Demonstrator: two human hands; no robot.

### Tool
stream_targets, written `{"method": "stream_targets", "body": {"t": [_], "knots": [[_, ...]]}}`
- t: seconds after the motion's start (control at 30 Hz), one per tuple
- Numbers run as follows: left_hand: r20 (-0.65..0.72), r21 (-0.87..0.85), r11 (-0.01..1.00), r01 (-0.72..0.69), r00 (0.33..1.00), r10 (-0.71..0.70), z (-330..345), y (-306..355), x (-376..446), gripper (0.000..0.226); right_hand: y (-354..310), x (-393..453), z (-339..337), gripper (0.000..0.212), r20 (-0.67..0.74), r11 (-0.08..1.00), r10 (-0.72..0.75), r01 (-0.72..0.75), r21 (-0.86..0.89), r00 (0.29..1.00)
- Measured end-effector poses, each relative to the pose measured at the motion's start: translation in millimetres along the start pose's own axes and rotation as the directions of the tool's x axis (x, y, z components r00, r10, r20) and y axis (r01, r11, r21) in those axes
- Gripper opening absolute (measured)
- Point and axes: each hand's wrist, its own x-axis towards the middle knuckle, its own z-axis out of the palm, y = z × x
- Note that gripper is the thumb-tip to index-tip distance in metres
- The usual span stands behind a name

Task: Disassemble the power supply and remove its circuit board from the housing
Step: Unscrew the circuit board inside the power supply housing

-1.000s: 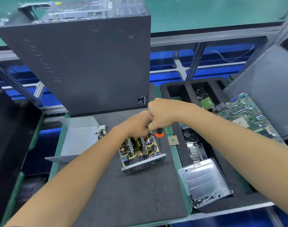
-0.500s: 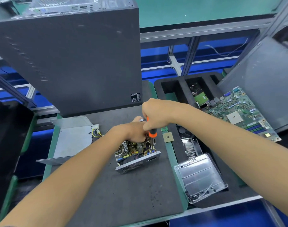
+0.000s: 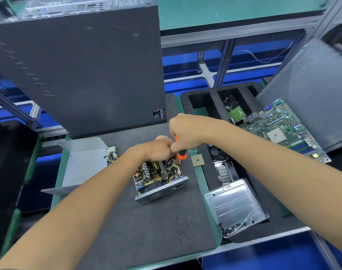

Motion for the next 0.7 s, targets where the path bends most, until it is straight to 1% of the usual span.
{"method": "stream_targets", "body": {"t": [0.1, 0.17, 0.27, 0.33, 0.4, 0.53, 0.6, 0.63, 0.7], "knots": [[0.052, -0.019, 0.999, 0.049, 0.998, -0.048, 0, 8, -3, 0.023, 0, -1, 0, 0.038, -0.008, 1.0, 0.0, 0.0, 0.007, 1.0], [0.091, -0.038, 0.995, 0.094, 0.992, -0.09, 0, 11, -5, 0.021, 0, -2, -1, 0.039, -0.006, 1.0, -0.002, 0.002, 0.009, 1.0], [0.086, 0.009, 0.985, 0.173, 0.981, -0.173, -1, 14, -5, 0.029, 1, -4, -1, 0.04, -0.005, 1.0, -0.005, 0.005, 0.014, 1.0], [0.068, 0.039, 0.98, 0.194, 0.978, -0.197, -1, 16, -5, 0.024, 2, -5, 0, 0.04, -0.006, 1.0, -0.007, 0.007, 0.007, 1.0], [0.051, 0.048, 0.981, 0.188, 0.98, -0.191, 0, 18, -5, 0.015, 3, -6, 0, 0.04, -0.013, 1.0, -0.007, 0.007, 0.01, 1.0], [0.08, 0.172, 0.978, 0.117, 0.988, -0.133, 1, 18, -3, 0.024, 5, -6, 0, 0.038, -0.013, 1.0, -0.001, 0.001, 0.023, 1.0], [0.071, 0.217, 0.973, 0.079, 0.993, -0.097, 2, 19, -3, 0.021, 6, -5, 0, 0.037, -0.013, 1.0, -0.002, 0.003, 0.027, 1.0], [0.095, 0.256, 0.965, 0.054, 0.992, -0.08, 1, 19, -4, 0.026, 7, -5, 0, 0.038, -0.015, 1.0, -0.004, 0.004, 0.031, 1.0], [0.199, 0.349, 0.937, 0.018, 0.975, -0.093, 2, 16, -4, 0.048, 7, -6, 1, 0.039, -0.015, 1.0, -0.01, 0.01, 0.029, 1.0]]}}
